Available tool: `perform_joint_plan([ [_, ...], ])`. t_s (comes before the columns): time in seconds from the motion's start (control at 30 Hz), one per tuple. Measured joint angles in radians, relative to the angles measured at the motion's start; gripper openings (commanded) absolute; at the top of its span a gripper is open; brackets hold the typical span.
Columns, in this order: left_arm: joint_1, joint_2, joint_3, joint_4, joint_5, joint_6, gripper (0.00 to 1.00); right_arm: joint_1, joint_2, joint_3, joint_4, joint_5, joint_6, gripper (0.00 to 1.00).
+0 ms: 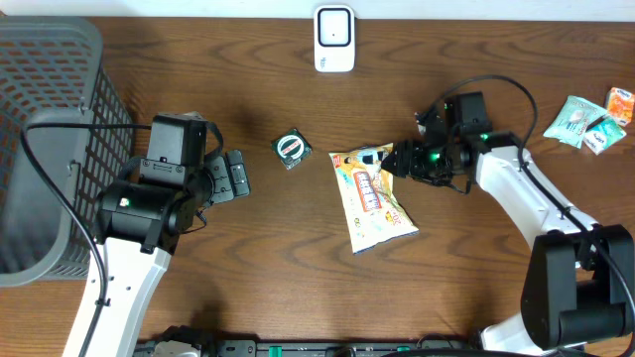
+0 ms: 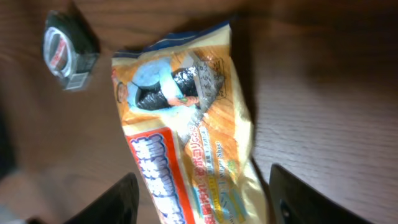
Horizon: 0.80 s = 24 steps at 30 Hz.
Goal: Scan the item barcode
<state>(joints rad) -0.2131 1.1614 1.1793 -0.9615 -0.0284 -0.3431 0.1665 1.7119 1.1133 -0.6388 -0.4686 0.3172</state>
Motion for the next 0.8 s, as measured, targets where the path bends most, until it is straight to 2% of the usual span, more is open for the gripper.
perform_joint_plan([
  [0.13,0.0,0.0,0.0,0.0,0.0,0.0,0.98,0.088,0.0,0.056,-0.087,0.161,-0.062,0.69],
  [0.3,0.0,0.0,0.0,0.0,0.0,0.0,0.98,0.211,0.0,0.071,-0.083,0.253,-0.095,0.7],
  [0.5,0.0,0.0,0.0,0.0,0.0,0.0,0.98,0.325,0.0,0.066,-0.076,0.38,-0.11,0.76],
  [0.67,0.0,0.0,0.0,0.0,0.0,0.0,0.98,0.39,0.004,0.042,-0.06,0.446,-0.114,0.76],
  [0.8,0.0,0.0,0.0,0.0,0.0,0.0,0.98,0.411,0.045,0.039,-0.048,0.466,-0.117,0.68],
])
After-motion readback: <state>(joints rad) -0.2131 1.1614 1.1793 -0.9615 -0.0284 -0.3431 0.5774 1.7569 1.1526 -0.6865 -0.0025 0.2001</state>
